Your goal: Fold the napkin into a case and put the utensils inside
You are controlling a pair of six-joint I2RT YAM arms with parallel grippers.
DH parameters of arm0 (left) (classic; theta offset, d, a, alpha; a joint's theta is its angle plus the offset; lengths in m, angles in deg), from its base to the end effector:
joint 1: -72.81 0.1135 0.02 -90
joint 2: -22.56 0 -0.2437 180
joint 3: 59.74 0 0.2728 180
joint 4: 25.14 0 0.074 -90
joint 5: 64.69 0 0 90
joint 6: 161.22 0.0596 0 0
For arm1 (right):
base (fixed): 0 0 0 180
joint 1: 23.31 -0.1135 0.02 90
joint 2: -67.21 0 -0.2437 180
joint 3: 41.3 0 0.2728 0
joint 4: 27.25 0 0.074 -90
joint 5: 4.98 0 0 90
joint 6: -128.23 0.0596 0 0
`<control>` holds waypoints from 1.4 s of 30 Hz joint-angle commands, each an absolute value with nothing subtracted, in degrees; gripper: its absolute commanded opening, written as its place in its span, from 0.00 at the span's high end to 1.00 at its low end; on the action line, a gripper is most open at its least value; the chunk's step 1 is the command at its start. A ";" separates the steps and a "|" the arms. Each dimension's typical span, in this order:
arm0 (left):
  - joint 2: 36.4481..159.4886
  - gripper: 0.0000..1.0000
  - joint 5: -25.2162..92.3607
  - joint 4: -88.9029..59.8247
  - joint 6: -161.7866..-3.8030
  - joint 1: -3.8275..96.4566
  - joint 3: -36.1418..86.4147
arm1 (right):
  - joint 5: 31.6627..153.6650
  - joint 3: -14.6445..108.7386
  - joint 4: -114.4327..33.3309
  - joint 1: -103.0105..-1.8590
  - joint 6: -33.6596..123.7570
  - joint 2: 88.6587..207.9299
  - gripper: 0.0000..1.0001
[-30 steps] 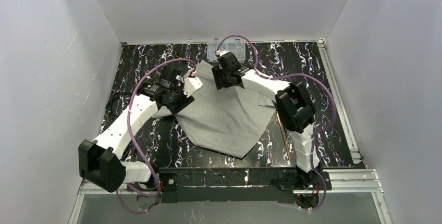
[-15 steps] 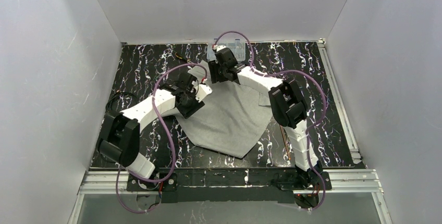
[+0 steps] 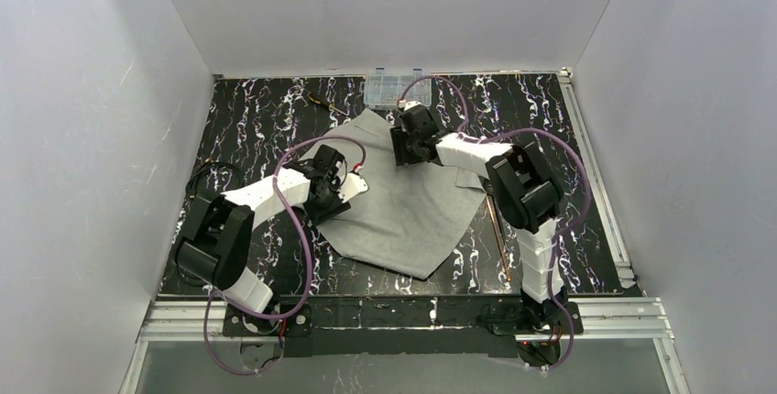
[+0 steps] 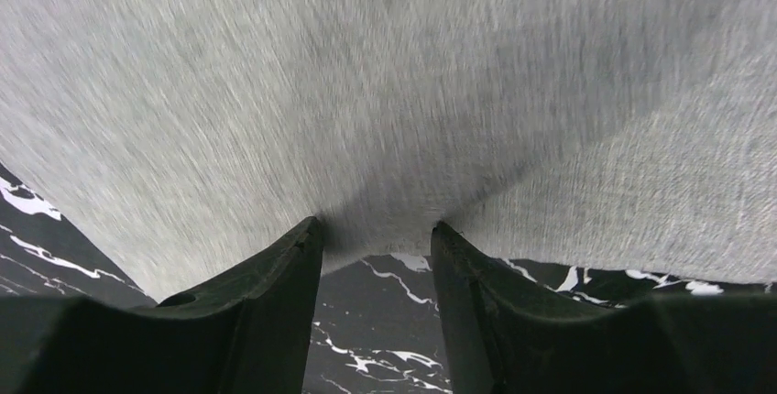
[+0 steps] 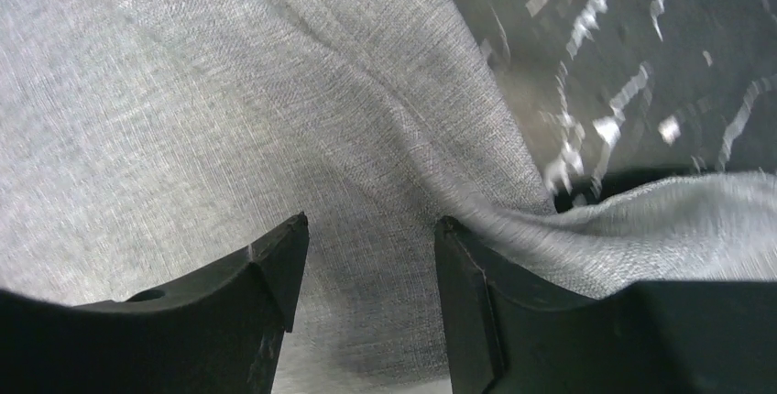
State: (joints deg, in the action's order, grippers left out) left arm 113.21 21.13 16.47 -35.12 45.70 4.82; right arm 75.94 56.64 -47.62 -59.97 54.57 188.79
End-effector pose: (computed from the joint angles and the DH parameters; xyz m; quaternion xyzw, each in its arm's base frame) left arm 0.2854 -0.1412 0.1138 0.5078 0.8387 0.0508 0.1899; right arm 0.4012 0.2869 0.1194 -0.1314 0.9087 0.1086 0.3810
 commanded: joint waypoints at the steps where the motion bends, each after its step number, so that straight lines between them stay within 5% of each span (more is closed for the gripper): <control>1: 109.27 0.55 17.72 15.53 -30.85 47.01 2.45 | 73.01 47.24 -51.89 -58.28 56.39 181.93 0.39; 12: 116.18 0.57 14.85 10.33 -28.99 49.94 10.55 | 71.59 22.39 -49.08 -60.85 69.15 162.74 0.41; 22: 120.11 0.57 18.94 17.59 -31.34 49.84 25.59 | 71.62 36.65 -50.87 -56.98 64.93 169.15 0.37; 32: 108.79 0.55 21.89 23.76 -30.26 49.46 16.98 | 78.00 53.58 -54.06 -55.67 63.03 176.85 0.38; 42: 119.70 0.57 19.85 20.73 -33.41 51.71 19.99 | 58.15 58.68 -57.07 -56.99 57.65 185.49 0.37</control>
